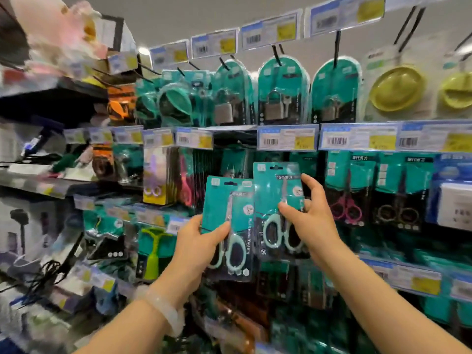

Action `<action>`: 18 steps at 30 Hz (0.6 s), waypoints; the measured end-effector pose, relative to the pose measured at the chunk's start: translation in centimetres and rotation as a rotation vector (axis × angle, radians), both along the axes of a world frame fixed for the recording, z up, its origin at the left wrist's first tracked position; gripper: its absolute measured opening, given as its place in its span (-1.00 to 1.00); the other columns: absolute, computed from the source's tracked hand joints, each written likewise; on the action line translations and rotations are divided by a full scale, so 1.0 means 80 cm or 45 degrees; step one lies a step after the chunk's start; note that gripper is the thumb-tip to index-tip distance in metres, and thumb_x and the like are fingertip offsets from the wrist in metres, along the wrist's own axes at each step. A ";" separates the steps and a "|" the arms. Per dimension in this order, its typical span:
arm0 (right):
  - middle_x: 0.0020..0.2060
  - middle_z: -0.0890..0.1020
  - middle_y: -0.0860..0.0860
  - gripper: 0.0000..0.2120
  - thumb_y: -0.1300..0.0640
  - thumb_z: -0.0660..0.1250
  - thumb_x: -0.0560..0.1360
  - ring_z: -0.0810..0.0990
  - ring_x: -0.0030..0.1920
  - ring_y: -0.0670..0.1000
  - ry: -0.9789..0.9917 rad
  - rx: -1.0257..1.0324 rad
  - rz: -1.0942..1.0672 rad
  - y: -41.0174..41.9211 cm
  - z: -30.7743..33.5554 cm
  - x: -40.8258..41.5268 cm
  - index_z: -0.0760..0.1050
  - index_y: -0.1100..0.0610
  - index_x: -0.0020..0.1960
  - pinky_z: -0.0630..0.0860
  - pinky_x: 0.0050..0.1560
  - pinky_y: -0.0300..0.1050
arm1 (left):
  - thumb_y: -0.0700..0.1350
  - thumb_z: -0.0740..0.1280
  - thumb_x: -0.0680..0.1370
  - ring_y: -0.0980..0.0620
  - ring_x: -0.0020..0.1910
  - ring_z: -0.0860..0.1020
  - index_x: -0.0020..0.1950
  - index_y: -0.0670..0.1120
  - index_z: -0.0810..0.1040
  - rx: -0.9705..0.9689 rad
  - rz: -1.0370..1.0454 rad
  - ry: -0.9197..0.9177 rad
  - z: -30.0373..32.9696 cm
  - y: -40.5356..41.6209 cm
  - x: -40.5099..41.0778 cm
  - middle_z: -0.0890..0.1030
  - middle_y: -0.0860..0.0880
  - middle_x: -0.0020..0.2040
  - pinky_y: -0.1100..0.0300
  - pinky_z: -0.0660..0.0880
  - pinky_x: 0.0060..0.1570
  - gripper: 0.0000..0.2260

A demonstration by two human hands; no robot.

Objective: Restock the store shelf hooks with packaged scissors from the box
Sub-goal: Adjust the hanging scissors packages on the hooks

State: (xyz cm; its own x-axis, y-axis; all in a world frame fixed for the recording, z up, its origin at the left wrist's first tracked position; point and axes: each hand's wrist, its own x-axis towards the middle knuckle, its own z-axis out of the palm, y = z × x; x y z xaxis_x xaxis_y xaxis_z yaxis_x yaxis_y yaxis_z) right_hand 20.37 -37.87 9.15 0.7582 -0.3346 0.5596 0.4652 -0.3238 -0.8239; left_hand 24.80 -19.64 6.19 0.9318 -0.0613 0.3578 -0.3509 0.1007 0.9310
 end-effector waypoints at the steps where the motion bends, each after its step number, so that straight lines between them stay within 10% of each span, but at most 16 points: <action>1: 0.15 0.49 -0.10 -0.41 0.20 0.32 0.51 0.54 -0.04 -0.13 -0.008 -0.004 -0.049 0.000 0.006 0.007 0.14 -0.17 0.39 0.46 -0.21 -0.39 | -0.22 0.40 0.48 0.17 -0.22 0.57 -0.06 -0.07 0.55 -0.001 -0.005 -0.015 0.004 0.000 0.013 0.64 0.04 -0.14 0.45 0.49 -0.36 -0.91; 5: 0.40 0.26 -0.13 -0.37 0.19 0.33 0.50 0.32 0.27 -0.07 -0.090 -0.196 -0.235 0.005 0.016 0.031 0.12 -0.11 0.45 0.33 0.15 -0.13 | -0.21 0.40 0.48 0.09 -0.20 0.57 -0.01 -0.13 0.54 -0.008 -0.064 -0.069 0.026 0.002 0.059 0.64 -0.04 -0.10 0.32 0.50 -0.29 -0.88; 12: 0.20 0.21 -0.36 -0.34 0.18 0.32 0.51 0.15 0.31 -0.23 -0.247 -0.115 -0.476 0.030 0.034 0.053 0.07 -0.05 0.48 0.16 0.30 -0.29 | -0.17 0.40 0.49 0.07 -0.18 0.56 -0.02 -0.10 0.55 0.038 -0.280 -0.093 0.043 0.002 0.104 0.63 -0.02 -0.09 0.21 0.47 -0.20 -0.90; 15: 0.21 0.22 -0.29 -0.34 0.19 0.32 0.51 0.25 0.32 -0.27 -0.248 -0.125 -0.571 0.033 0.032 0.058 0.08 -0.04 0.49 0.33 0.12 -0.45 | -0.18 0.40 0.48 0.09 -0.19 0.55 -0.08 -0.07 0.54 0.050 -0.363 -0.110 0.041 0.000 0.111 0.63 0.00 -0.12 0.24 0.47 -0.19 -0.93; 16: 0.19 0.24 -0.30 -0.35 0.20 0.32 0.51 0.20 -0.06 -0.31 -0.232 -0.136 -0.592 0.036 0.030 0.058 0.09 -0.04 0.48 0.42 -0.02 -0.47 | -0.19 0.40 0.48 0.10 -0.20 0.55 -0.10 -0.05 0.54 0.049 -0.387 -0.112 0.041 0.000 0.113 0.62 0.01 -0.13 0.25 0.47 -0.19 -0.93; 18: 0.11 0.26 -0.38 -0.37 0.22 0.32 0.51 0.07 0.09 -0.27 -0.241 -0.130 -0.632 0.040 0.026 0.058 0.12 -0.06 0.47 0.44 -0.05 -0.41 | -0.20 0.41 0.47 0.10 -0.20 0.55 -0.14 -0.03 0.53 0.028 -0.428 -0.103 0.040 -0.003 0.118 0.62 0.01 -0.14 0.26 0.47 -0.17 -0.91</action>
